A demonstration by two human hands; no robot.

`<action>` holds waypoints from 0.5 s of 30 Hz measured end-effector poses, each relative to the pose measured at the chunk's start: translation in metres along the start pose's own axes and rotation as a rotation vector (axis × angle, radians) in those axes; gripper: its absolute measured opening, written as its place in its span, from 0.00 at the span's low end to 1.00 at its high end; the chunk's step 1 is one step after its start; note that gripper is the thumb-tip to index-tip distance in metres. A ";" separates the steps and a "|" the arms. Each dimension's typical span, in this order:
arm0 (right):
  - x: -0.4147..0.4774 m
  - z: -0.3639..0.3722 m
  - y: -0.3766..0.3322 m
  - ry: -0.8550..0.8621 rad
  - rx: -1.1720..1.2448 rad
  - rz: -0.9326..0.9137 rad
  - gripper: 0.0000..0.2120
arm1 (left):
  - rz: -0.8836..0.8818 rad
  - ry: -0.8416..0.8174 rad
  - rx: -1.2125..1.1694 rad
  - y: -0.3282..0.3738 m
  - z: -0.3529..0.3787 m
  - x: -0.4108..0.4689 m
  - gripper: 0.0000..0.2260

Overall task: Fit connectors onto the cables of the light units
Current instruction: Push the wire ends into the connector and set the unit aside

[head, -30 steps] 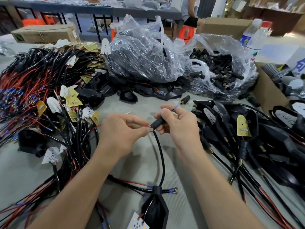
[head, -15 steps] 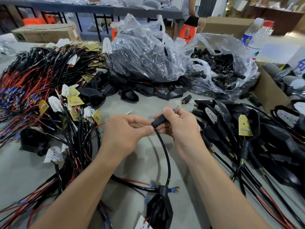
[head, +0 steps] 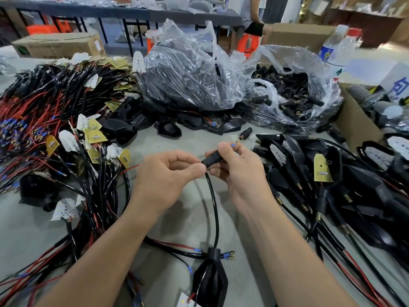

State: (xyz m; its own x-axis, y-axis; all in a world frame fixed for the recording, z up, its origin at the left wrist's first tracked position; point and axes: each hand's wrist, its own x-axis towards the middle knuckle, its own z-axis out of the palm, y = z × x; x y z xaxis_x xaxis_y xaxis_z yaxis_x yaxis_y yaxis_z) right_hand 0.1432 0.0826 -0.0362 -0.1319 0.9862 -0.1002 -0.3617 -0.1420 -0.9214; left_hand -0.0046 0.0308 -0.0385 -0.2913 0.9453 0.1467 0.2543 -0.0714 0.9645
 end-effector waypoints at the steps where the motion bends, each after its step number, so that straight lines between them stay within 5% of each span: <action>1: 0.001 -0.001 -0.001 0.010 0.025 0.005 0.06 | -0.025 -0.012 -0.026 -0.001 0.000 0.002 0.10; 15: -0.001 0.006 0.004 0.024 -0.009 -0.079 0.03 | -0.037 0.024 -0.076 -0.007 0.000 0.003 0.08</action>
State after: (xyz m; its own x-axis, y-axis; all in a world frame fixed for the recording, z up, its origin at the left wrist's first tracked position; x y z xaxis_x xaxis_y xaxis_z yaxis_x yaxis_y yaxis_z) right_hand 0.1362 0.0807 -0.0374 -0.0815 0.9960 -0.0359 -0.3616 -0.0631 -0.9302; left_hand -0.0076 0.0339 -0.0446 -0.3217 0.9398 0.1154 0.1726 -0.0617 0.9831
